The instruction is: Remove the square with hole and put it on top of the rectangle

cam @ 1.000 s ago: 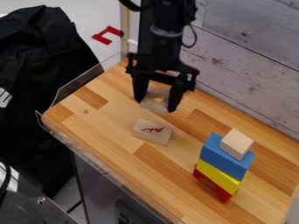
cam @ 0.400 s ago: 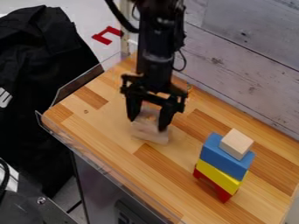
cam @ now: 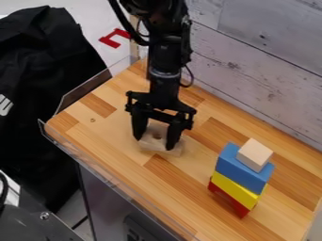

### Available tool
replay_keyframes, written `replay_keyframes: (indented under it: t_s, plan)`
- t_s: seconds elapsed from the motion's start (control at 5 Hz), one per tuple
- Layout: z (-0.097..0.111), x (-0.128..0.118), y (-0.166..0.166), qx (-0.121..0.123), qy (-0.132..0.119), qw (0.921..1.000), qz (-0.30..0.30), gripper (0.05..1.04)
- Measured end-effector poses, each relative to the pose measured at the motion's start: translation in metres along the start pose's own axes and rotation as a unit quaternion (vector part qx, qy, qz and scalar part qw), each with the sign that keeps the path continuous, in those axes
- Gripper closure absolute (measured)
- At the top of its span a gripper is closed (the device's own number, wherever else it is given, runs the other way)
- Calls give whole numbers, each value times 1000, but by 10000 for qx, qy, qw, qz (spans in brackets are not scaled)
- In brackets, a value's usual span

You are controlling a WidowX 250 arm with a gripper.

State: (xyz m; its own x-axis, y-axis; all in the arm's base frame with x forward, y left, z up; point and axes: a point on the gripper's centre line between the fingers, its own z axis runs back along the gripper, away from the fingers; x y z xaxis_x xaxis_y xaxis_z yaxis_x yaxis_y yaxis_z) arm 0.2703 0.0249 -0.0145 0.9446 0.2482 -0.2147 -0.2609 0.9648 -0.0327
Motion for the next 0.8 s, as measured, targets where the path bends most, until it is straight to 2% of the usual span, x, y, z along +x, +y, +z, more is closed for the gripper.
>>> replay_keyframes:
  t_s: [0.2,0.4,0.6,0.8]
  plan:
    - [1,6,1,-48,-68,10000,49,285]
    - [1,7,1,-51,-83,9999,72,233]
    - [0,8,2,-49,-37,9999,111,66]
    - [-1,7,-1,-102,-25,9999,137,77]
